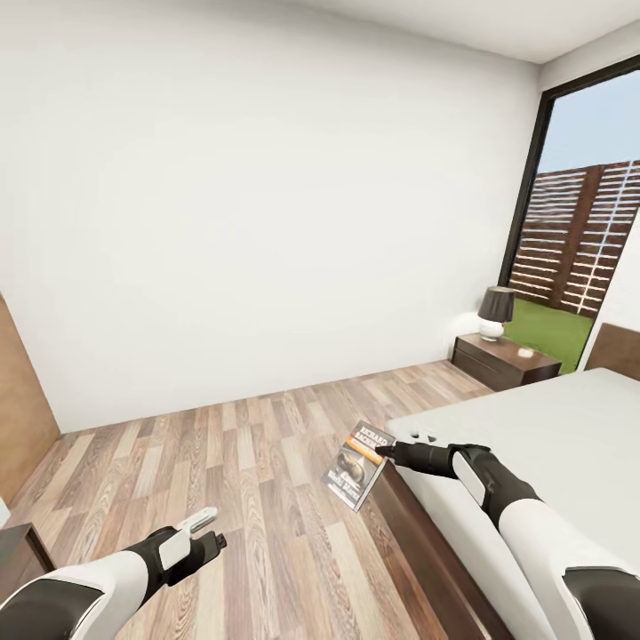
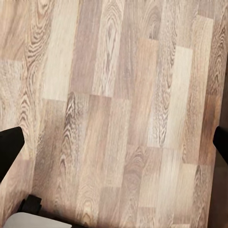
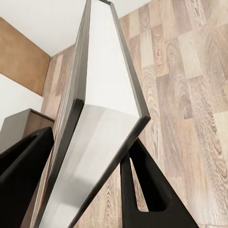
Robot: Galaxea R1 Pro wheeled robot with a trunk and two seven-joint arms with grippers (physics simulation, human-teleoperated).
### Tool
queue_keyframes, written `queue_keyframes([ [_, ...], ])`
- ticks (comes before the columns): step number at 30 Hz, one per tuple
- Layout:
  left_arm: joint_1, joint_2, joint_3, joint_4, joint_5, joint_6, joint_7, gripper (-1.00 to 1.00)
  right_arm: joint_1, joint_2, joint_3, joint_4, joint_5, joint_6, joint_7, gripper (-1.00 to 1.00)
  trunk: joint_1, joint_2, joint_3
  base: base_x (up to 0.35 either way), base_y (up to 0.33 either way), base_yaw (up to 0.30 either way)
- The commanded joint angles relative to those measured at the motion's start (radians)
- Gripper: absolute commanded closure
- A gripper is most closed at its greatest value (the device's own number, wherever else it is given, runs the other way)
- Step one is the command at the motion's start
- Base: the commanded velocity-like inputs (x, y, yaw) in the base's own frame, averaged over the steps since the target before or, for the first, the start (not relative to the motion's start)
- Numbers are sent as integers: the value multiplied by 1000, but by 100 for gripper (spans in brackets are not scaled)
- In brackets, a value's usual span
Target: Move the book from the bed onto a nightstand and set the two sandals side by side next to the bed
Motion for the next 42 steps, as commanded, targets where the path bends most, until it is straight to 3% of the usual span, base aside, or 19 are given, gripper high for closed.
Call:
queue_keyframes([
  [1, 0, 0, -8, 1, 11, 3, 2, -100, 0, -1, 9, -1, -10, 6, -2, 100, 0, -1, 0, 81, 63, 0],
  [4, 0, 0, -8, 1, 11, 3, 2, -100, 0, -1, 24, -1, -10, 6, -2, 100, 0, -1, 0, 149, 120, 0],
  [8, 0, 0, -8, 1, 11, 3, 3, -100, 0, -1, 80, -2, -11, 6, -5, 100, 0, -1, 0, 231, 189, 0],
  [12, 0, 0, -8, 1, 11, 3, 3, -100, 0, -2, 97, -2, -12, 5, -2, 100, 0, -1, 0, 261, 214, 0],
  [26, 0, -6, -8, 1, 11, 3, 3, -100, 1, -2, 110, -2, -12, -45, -1, 100, 0, -1, 0, 274, 225, 0],
  [42, 0, -22, -8, 1, 11, 3, 3, -100, 1, -2, 111, -2, -10, -53, -1, 100, 0, -1, 13, 279, 226, 0],
])
